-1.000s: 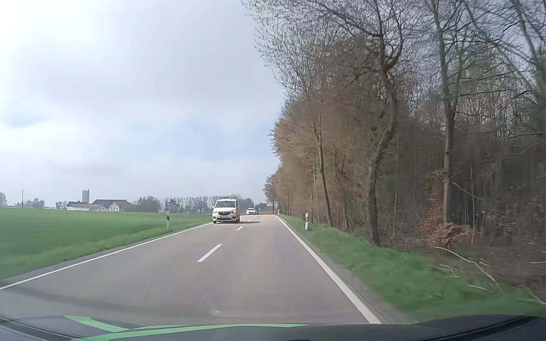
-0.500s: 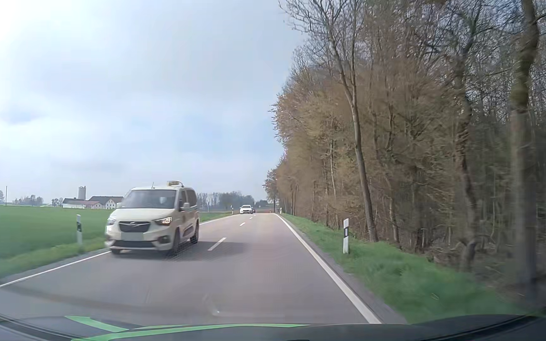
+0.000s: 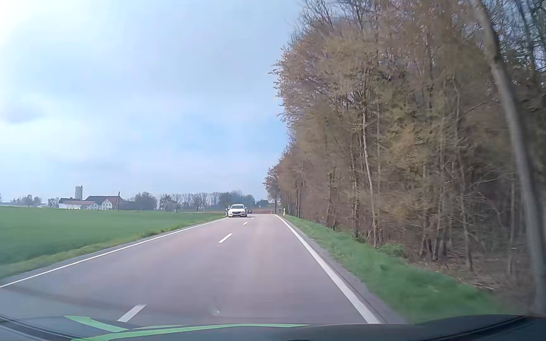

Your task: Follow the waypoints while adhering to traffic rules and regulations

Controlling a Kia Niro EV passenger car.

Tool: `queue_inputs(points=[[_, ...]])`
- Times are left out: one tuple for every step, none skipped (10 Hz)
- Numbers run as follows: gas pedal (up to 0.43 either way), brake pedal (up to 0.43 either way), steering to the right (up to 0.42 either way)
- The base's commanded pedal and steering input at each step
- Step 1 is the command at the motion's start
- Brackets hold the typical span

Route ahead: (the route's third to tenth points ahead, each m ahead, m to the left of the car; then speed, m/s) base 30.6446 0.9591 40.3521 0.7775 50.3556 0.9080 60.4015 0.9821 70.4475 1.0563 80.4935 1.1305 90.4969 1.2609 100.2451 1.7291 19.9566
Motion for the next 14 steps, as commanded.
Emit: queue_inputs(points=[[0.0, 0.0, 0.0], [0.0, 0.0, 0.0], [0.008, 0.0, -0.001], [0.039, 0.0, -0.001], [0.087, 0.0, 0.0], [0.118, 0.0, 0.0], [0.138, 0.0, -0.001], [0.138, 0.0, -0.001], [0.15, 0.0, 0.0], [0.15, 0.0, -0.001], [0.157, 0.0, 0.0], [0.157, 0.0, 0.0], [0.157, 0.0, 0.0], [0.157, 0.0, -0.001]])
